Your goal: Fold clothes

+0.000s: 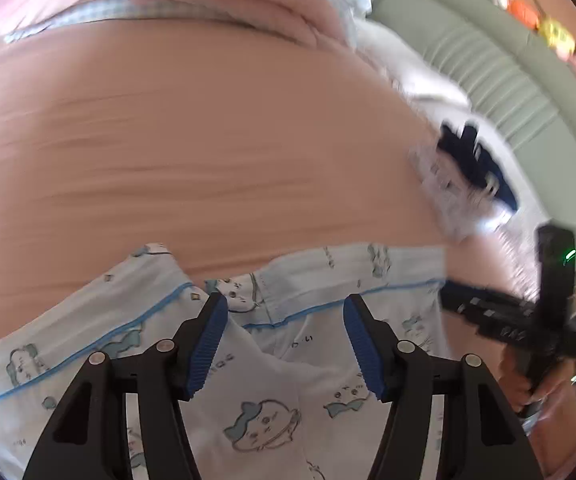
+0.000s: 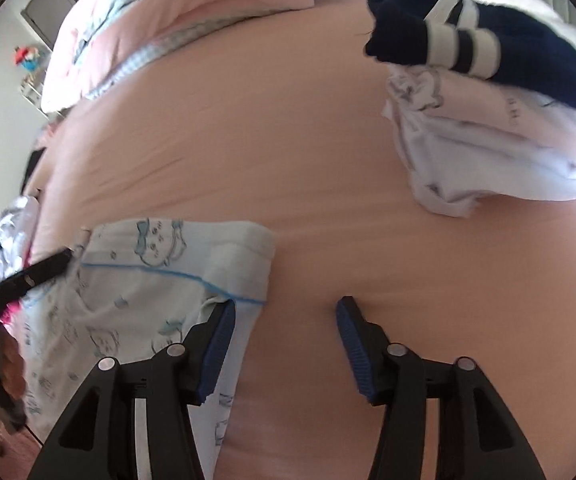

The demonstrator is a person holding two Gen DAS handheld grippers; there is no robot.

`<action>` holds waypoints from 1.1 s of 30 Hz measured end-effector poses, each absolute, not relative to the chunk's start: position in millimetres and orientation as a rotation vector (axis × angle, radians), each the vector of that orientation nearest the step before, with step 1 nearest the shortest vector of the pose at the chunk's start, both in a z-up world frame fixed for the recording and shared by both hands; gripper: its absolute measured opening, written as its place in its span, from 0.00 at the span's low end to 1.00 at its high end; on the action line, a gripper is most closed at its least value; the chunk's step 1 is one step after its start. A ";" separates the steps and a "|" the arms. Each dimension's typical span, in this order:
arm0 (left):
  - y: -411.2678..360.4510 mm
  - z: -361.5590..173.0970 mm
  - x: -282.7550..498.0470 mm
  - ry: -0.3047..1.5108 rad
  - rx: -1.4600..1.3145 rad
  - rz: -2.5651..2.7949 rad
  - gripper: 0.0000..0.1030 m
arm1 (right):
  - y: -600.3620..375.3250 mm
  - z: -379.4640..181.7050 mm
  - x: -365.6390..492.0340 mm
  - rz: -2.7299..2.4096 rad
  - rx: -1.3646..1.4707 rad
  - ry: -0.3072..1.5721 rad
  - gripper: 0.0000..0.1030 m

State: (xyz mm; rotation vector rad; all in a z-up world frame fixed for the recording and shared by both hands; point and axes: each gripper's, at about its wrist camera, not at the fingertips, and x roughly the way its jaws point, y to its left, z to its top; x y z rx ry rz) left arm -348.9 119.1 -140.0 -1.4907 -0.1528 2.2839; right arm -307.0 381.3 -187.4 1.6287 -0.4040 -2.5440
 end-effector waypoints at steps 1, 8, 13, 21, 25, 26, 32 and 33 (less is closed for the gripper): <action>125.3 -145.6 -350.2 -0.094 -1.518 2.299 0.51 | 380.5 -188.8 -307.8 -2.546 1.613 -0.405 0.53; 121.9 -134.4 -338.8 -0.133 -1.451 2.354 0.06 | 398.6 -174.5 -296.3 -2.553 1.568 -0.537 0.53; 93.5 -109.2 -316.0 -0.255 -1.337 2.451 0.06 | 422.6 -160.7 -283.7 -2.678 1.465 -0.686 0.53; 56.3 -105.7 -289.5 -0.263 -1.387 2.544 0.06 | 396.1 -174.6 -288.9 -2.442 1.452 -0.709 0.53; 46.9 -117.2 -282.0 -0.227 -1.448 2.530 0.06 | 365.0 -179.1 -290.4 -2.373 1.462 -0.585 0.53; 46.1 -118.8 -279.9 -0.224 -1.454 2.524 0.06 | 363.4 -182.6 -288.1 -2.374 1.483 -0.566 0.53; 50.4 -124.6 -278.1 -0.197 -1.466 2.536 0.06 | 341.6 -178.3 -286.7 -2.337 1.436 -0.488 0.34; 55.7 -124.2 -281.9 -0.195 -1.469 2.540 0.06 | 333.7 -177.4 -287.4 -2.318 1.429 -0.456 0.26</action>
